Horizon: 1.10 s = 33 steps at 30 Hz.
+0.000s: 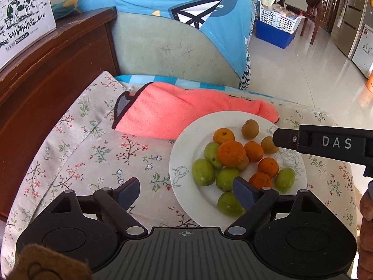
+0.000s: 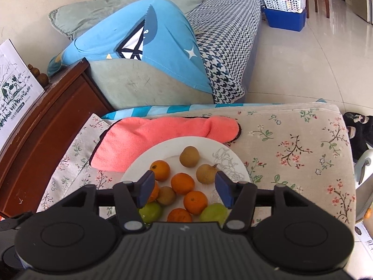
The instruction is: Organize fruits
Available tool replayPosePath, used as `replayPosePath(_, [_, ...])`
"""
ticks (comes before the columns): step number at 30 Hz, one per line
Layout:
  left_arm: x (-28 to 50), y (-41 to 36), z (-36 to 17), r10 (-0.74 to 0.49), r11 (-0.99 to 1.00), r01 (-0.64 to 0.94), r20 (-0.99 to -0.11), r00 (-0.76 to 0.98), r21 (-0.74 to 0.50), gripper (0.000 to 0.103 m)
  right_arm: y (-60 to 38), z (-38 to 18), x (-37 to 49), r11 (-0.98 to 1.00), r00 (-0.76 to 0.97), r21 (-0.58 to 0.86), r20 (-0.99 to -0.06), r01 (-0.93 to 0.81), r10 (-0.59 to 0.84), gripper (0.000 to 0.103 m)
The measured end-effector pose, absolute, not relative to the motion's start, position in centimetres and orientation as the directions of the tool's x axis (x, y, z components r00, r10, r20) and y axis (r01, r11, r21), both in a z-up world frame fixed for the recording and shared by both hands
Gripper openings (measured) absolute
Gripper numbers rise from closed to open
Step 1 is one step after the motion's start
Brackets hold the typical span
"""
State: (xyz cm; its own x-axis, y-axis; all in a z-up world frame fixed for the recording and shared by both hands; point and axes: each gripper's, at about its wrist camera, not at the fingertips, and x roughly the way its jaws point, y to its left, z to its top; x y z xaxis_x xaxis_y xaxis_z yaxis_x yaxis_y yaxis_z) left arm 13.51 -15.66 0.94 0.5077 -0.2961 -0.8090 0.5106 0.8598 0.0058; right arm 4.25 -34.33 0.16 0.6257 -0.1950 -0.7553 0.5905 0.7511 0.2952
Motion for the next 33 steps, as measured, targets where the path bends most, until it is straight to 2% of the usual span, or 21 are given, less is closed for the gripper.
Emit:
replayPosePath(3, [13.6,-15.7,0.8,-0.282,0.867,0.498,-0.816,0.504,0.008,0.089,-34.4,0.3,4.0,0.742,0.603,0.267,-0.765,0.615,-0.225,0.062])
replayPosePath(6, [13.6,-15.7,0.8,-0.273,0.872,0.489,-0.823,0.498,0.007,0.089,-34.5,0.4,3.8,0.726,0.58,0.262,-0.783,0.636,-0.226,0.071])
replayPosePath(9, [13.7,-15.7,0.7,-0.265,0.875,0.484,-0.828,0.494,0.009,0.089,-34.3,0.5,3.6,0.723,0.572,0.26,-0.79,0.64,-0.222,0.072])
replayPosePath(13, [13.9,-15.5,0.6,-0.246,0.883,0.468,-0.836,0.49,0.014,0.089,-33.4,0.7,3.7,0.731,0.539,0.216,-0.809,0.647,-0.237,0.079])
replayPosePath(27, [14.1,-15.4,0.5,-0.227,0.89,0.455,-0.846,0.482,0.021,0.089,-32.4,0.5,1.9,0.71,0.489,0.192,-0.839,0.678,-0.24,0.085])
replayPosePath(33, [14.0,-15.5,0.5,-0.218,0.889,0.456,-0.844,0.489,0.035,0.089,-32.1,0.3,2.1,0.725,0.455,0.138,-0.851,0.675,-0.262,0.089])
